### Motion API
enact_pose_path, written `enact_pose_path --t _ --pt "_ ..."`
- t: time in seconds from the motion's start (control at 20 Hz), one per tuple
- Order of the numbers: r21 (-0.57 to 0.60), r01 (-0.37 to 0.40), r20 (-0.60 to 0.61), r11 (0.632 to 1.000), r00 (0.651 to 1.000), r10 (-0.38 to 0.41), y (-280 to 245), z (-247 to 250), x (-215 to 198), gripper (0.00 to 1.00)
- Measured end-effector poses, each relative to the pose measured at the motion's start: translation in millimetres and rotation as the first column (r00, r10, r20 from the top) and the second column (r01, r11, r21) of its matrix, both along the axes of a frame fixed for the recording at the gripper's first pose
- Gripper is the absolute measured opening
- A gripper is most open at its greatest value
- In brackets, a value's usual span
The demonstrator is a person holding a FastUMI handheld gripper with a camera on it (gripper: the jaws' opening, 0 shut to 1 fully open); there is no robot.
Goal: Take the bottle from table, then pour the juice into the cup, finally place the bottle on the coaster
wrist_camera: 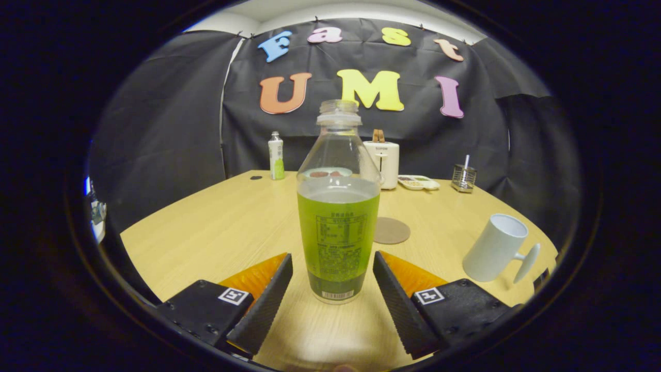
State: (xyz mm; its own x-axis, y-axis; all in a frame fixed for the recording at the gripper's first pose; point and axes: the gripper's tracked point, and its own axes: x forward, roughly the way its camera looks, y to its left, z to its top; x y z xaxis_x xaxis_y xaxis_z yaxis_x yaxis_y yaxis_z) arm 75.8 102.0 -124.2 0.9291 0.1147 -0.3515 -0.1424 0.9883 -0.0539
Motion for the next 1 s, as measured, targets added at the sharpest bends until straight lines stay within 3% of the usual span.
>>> enact_pose_path --t 0.15,0.5,0.6,1.0 --pt "0.011 0.015 -0.022 1.0 1.0 -0.015 1 -3 6 0.99" --pt "0.026 0.028 -0.055 0.999 0.998 -0.026 2 -5 12 0.83" --pt "0.039 0.022 -0.062 0.999 0.998 -0.02 2 -5 12 0.83" --pt "0.198 -0.002 -0.072 0.98 0.997 0.017 -8 21 9 0.8"
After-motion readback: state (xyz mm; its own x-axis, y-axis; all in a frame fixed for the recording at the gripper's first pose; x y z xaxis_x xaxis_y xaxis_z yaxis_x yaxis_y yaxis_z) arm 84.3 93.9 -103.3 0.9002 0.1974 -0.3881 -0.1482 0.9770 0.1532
